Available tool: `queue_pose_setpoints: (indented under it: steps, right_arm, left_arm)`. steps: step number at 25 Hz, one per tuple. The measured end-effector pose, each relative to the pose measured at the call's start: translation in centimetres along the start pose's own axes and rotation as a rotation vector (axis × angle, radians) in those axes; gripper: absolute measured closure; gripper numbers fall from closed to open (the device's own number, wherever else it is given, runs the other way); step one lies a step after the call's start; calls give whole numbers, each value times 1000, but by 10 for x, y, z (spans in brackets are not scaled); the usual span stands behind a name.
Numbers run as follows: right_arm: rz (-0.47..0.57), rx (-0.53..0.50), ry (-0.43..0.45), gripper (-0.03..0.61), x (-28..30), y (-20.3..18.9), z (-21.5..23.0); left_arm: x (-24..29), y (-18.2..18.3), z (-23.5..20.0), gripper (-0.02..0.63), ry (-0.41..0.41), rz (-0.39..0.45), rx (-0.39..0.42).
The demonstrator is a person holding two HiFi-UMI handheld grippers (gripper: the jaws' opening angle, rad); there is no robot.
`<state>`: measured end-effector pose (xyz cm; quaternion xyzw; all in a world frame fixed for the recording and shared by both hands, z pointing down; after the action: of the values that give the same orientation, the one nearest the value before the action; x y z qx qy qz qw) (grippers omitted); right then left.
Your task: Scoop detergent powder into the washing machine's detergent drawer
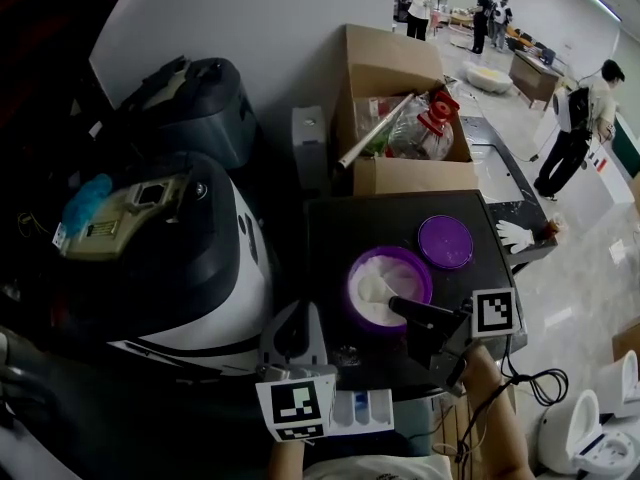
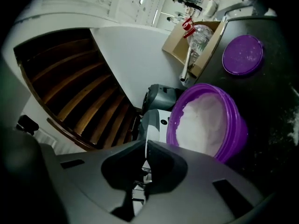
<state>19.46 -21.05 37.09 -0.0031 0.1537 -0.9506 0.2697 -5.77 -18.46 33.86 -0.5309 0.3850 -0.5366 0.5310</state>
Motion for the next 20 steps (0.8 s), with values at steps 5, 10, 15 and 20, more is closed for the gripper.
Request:
queue_pose_setpoints:
  steps: [5,10,15,20]
  right_arm:
    - [-12,68,114,558,7,-18,0]
    - [-37,145,233,558,16,-37,-4]
    - [-66,189,295,558,24,-53,-4]
    - [-88,198,302,558,23,-63,-5]
  left_arm:
    - [-10,0,1,598,31,0,5]
    - [-22,-1,-3,598,73,-6,2]
    - [-34,-5,-12,598,111,-10,6]
    - [-44,-9,-17,598,140,-23,8]
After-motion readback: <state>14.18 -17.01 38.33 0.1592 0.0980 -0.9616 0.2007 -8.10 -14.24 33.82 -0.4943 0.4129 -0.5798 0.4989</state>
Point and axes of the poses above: the fingertips, and each gripper's own axes: x forward along the fingers, z to its right, y out of its top, the point moved 10 cm from there along -x, backward along the fingers, and after that the axes turned 13 degrees about y, right-handed, at the moved point
